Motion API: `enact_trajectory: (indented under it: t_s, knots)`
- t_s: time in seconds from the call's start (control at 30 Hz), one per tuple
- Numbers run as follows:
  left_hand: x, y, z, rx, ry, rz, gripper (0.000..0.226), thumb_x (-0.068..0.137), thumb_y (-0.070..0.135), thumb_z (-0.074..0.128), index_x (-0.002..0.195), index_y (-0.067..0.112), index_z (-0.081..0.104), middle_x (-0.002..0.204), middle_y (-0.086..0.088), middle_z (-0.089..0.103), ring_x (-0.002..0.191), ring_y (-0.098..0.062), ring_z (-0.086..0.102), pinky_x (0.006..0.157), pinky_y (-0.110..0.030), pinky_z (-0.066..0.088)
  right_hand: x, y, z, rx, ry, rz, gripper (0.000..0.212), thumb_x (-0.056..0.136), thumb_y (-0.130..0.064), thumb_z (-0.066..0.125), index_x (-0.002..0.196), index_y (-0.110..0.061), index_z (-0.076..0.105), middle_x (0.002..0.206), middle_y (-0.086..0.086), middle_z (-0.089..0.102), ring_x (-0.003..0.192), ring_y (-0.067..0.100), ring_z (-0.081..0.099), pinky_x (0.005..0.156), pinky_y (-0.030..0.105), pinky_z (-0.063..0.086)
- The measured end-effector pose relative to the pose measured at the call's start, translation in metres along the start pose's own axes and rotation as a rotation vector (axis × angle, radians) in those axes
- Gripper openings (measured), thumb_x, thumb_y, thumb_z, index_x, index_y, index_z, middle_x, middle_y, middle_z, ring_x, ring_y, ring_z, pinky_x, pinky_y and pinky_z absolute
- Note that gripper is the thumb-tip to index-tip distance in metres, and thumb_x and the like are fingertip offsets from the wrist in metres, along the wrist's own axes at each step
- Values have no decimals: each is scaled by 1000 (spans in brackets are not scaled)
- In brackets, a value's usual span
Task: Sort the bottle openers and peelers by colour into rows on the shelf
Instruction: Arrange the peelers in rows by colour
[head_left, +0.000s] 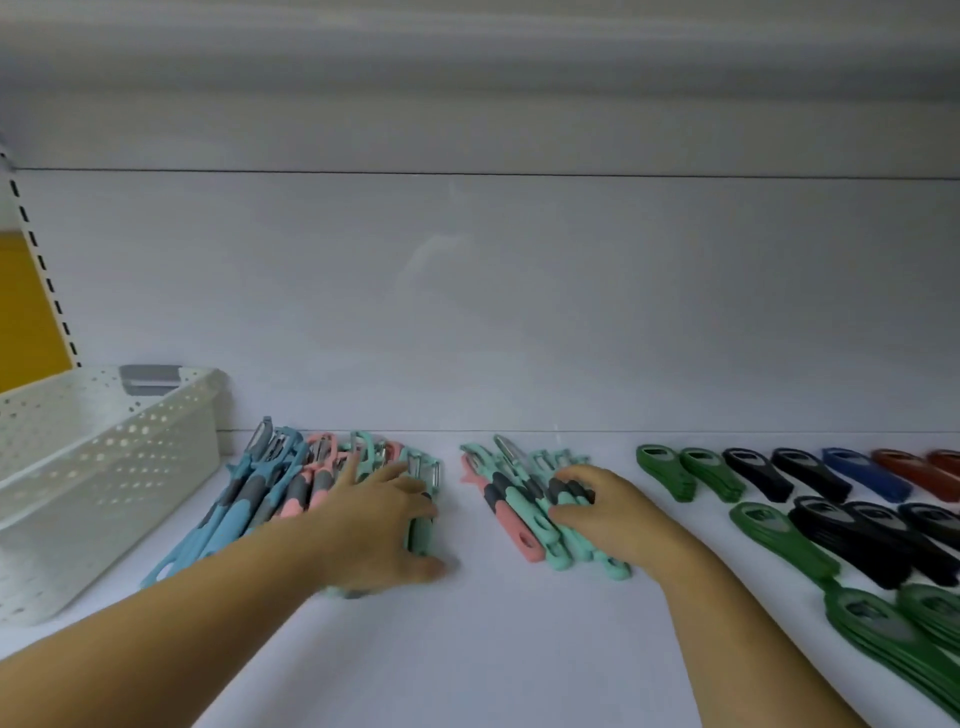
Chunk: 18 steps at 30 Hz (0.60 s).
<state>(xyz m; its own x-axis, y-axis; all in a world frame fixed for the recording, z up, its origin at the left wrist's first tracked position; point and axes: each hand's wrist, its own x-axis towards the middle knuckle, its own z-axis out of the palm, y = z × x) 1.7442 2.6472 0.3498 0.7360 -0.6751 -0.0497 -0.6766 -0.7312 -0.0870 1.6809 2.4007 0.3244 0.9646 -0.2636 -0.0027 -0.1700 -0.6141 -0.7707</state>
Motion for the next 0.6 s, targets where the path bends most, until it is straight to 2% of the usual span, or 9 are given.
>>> enact_trajectory:
  t_s: [0.03,0.1,0.2,0.3,0.4,0.53,0.6]
  knots:
    - [5,10,0,-51,78,39,60,85,58,52,138,32,45,148,11,36,139,-13,25,118,-39,13,2,1,3,-32,17,-3,38,78,-35,67,114,-31,57,114,-5,58,96,14,59,79,29,51]
    - [15,34,3,-224,183,120,41,87,40,58,126,30,55,132,11,52,121,-9,45,102,-24,35,6,1,11,-94,14,-19,54,66,-50,70,114,-30,57,116,-7,52,101,12,55,83,31,51]
    - [30,62,15,-314,224,156,27,87,43,56,110,28,59,114,9,58,102,-15,57,85,-27,45,10,2,17,-177,-19,-27,60,57,-53,71,112,-34,59,117,-8,47,108,12,50,87,31,49]
    - [40,66,31,-279,257,125,37,87,46,52,120,31,49,124,12,49,109,-13,53,87,-27,46,14,4,13,-109,36,-9,48,55,-38,67,102,-31,63,110,-6,55,92,11,58,74,29,54]
    - [45,64,39,-210,265,162,47,87,52,44,131,35,40,134,12,42,121,-14,42,97,-29,41,16,4,11,-133,67,7,45,64,-31,65,108,-31,61,112,-6,56,94,13,58,73,26,50]
    - [43,63,36,-174,269,139,41,91,54,44,115,21,47,128,5,47,130,-17,35,102,-28,34,13,1,11,-191,79,-2,34,79,-23,57,112,-27,61,113,-2,55,94,19,57,75,28,49]
    - [40,61,34,-203,192,103,39,94,52,42,112,17,45,121,2,49,125,-17,40,95,-30,40,11,-2,9,-186,80,0,29,82,-18,54,108,-24,63,109,-1,57,90,20,58,73,30,49]
